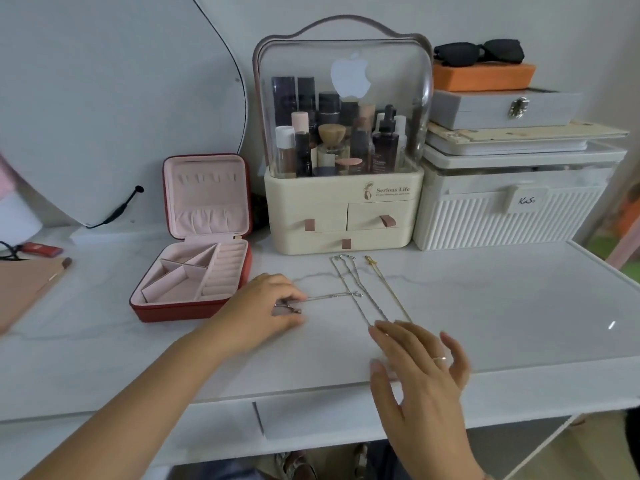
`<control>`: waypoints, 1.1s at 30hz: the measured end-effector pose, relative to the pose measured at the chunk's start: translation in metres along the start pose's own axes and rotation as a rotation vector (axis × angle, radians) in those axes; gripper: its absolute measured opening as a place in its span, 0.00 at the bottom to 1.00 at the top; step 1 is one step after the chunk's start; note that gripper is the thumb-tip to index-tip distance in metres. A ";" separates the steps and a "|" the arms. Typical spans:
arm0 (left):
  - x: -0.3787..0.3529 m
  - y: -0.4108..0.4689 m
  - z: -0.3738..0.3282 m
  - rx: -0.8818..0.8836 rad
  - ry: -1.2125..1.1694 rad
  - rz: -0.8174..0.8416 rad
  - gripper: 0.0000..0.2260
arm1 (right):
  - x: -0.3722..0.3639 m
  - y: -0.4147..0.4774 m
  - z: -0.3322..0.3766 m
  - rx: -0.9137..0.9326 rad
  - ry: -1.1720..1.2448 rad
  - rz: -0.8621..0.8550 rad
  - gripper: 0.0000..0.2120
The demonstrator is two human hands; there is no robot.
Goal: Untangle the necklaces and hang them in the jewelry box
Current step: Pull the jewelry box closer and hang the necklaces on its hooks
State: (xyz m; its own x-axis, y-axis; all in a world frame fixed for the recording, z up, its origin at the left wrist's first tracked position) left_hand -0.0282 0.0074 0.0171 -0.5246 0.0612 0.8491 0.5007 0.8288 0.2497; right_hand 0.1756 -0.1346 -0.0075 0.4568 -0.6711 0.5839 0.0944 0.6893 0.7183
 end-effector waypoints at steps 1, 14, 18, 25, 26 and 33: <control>0.000 -0.002 -0.001 -0.008 0.019 -0.007 0.14 | -0.001 0.011 0.000 0.020 -0.040 0.079 0.16; -0.019 -0.015 -0.027 -0.065 0.315 0.256 0.39 | -0.026 0.058 -0.013 0.143 -0.314 0.700 0.56; -0.009 -0.025 -0.022 -0.039 0.363 0.206 0.42 | -0.028 0.055 -0.012 0.112 -0.302 0.699 0.56; 0.007 -0.038 -0.013 0.096 0.129 0.142 0.44 | -0.023 0.058 -0.004 0.065 -0.287 0.748 0.41; 0.010 -0.040 -0.012 0.127 0.059 0.124 0.40 | -0.022 0.058 -0.003 0.057 -0.295 0.758 0.36; 0.015 -0.047 -0.009 0.137 0.014 0.078 0.25 | -0.031 0.071 0.035 0.198 -0.152 0.648 0.24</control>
State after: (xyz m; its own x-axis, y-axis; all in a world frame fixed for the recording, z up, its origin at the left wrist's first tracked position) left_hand -0.0533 -0.0361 0.0218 -0.4775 0.1210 0.8703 0.4404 0.8901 0.1179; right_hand 0.1375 -0.0744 0.0390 0.2360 -0.1813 0.9547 -0.3254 0.9110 0.2535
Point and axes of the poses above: each hand's wrist, its own y-axis towards the middle knuckle, its own x-axis out of the back of the hand, z = x × y, the point moved 2 cm from there along y, towards the middle knuckle, and after that the axes turned 2 degrees about -z, right-handed, at the moved point
